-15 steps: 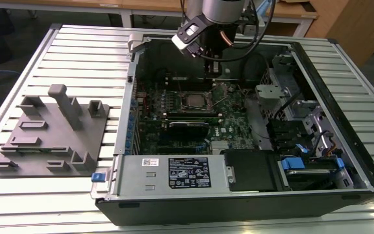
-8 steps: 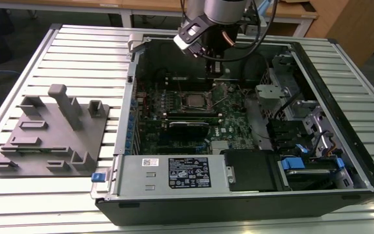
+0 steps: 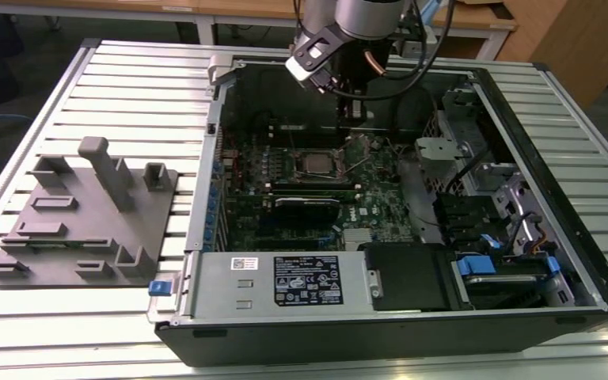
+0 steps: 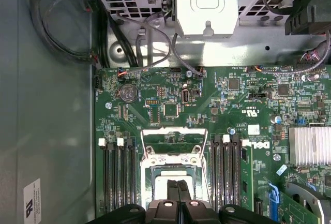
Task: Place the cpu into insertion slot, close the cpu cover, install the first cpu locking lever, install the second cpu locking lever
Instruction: 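Close the cpu cover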
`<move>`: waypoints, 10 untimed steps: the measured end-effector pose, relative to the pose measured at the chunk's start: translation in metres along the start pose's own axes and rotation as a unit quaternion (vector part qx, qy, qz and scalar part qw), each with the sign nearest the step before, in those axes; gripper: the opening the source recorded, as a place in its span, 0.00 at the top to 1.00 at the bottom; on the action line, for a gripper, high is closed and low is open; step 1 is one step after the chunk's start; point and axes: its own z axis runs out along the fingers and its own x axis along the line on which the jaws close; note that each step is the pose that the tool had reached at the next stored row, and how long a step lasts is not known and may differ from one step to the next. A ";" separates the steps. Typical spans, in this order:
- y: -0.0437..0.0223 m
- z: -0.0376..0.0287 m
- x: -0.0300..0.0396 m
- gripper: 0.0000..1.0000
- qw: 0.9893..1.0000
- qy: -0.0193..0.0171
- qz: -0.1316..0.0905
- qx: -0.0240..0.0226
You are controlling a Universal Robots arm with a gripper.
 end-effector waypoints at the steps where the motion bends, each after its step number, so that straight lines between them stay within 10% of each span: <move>1: 0.0001 0.0000 0.0000 0.90 1.000 0.000 0.000 0.000; 10: 0.0032 0.0002 0.0002 0.90 1.000 0.000 0.000 0.000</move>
